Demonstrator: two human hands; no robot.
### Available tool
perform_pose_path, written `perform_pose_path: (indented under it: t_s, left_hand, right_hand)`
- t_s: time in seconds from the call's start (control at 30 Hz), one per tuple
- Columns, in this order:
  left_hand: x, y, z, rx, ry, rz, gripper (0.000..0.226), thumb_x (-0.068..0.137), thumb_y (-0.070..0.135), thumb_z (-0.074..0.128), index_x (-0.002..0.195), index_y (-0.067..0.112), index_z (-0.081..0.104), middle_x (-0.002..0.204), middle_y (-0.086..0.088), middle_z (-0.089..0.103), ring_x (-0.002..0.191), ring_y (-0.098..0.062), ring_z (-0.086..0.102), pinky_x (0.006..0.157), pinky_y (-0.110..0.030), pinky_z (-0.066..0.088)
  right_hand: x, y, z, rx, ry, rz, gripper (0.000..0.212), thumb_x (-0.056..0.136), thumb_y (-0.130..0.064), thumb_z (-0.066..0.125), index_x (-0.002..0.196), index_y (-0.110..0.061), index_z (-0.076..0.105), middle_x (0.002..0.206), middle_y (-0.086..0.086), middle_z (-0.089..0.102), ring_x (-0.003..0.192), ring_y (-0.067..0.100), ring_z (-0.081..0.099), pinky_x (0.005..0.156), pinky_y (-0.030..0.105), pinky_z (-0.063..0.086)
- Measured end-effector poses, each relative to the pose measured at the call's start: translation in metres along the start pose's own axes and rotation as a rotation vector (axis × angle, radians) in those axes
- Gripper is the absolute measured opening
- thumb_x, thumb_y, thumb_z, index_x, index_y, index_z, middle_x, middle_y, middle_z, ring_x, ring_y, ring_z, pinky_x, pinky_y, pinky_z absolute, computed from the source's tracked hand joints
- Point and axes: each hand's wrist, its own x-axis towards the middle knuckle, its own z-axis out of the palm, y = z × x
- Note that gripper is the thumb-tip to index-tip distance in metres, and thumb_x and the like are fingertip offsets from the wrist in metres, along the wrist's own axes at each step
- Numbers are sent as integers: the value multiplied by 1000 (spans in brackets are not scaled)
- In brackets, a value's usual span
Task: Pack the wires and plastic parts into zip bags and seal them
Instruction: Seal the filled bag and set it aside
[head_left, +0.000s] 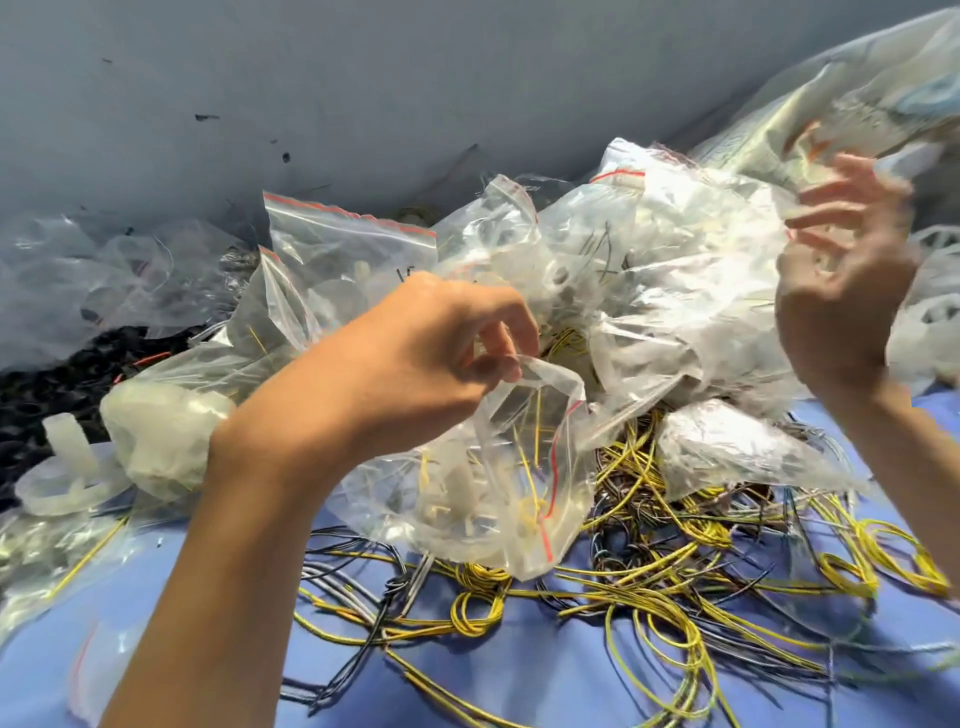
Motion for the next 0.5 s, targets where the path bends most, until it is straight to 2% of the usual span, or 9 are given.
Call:
perform_pose_path:
  t_s: [0.07,0.1,0.17,0.2,0.27,0.3,0.37,0.5]
  left_hand:
    - [2,1,2,4,-6,0,15,87,5,64,94,16,69,75,11,63,56,8,47,53,-7,32]
    - [2,0,4,9,-8,-2,15,87,5,64,94,17,69,75,12,62,56,7,47,52,-8,32]
    - [2,-1,5,17,-14,-9,16,87,5,64,93,19,69,75,14,61,56,7,48,52,-8,32]
    - [1,-2,5,15,-17,-11,17,87,5,64,93,20,68,75,14,62,56,7,48,51,-8,33]
    - [1,-3,5,4,-18,-16,16,88,8,65,92,24,68,76,14,62,56,6,48,51,-8,33]
    - [2,-4,5,-2,-16,-18,15,88,11,65,92,25,68,76,13,61,57,6,48,51,-8,34]
    - [2,-5,6,1,-15,-22,14,88,13,65,92,26,68,76,13,61,58,6,48,52,-8,34]
    - [4,-3,8,9,-32,-9,11,88,14,64,93,24,68,78,12,62,59,8,49,54,-7,34]
  right_hand:
    - [21,52,-5,-142,103,309,49,77,-6,42,125,-10,48,111,4,57,97,16,59,87,23,47]
    - [26,78,-9,-275,72,476,49,78,-10,45,127,-5,49,121,14,53,108,25,55,94,26,42]
    - [24,121,-15,-544,-109,743,50,81,-16,45,127,2,48,135,23,41,124,33,41,103,29,31]
    - [20,134,-17,-645,-223,786,45,85,-13,45,126,4,47,136,25,39,128,33,36,101,29,27]
    - [16,138,-17,-766,-415,749,37,90,-7,45,126,5,48,135,28,41,130,35,31,94,31,22]
    - [15,134,-17,-769,-460,729,39,92,-10,46,129,2,47,135,28,40,131,38,29,99,36,24]
    - [14,126,-18,-798,-463,659,43,91,-12,48,133,-3,46,137,29,38,131,43,28,106,46,27]
    - [0,116,-25,-905,-374,486,35,88,-8,53,122,-1,53,126,29,43,122,46,33,98,49,35]
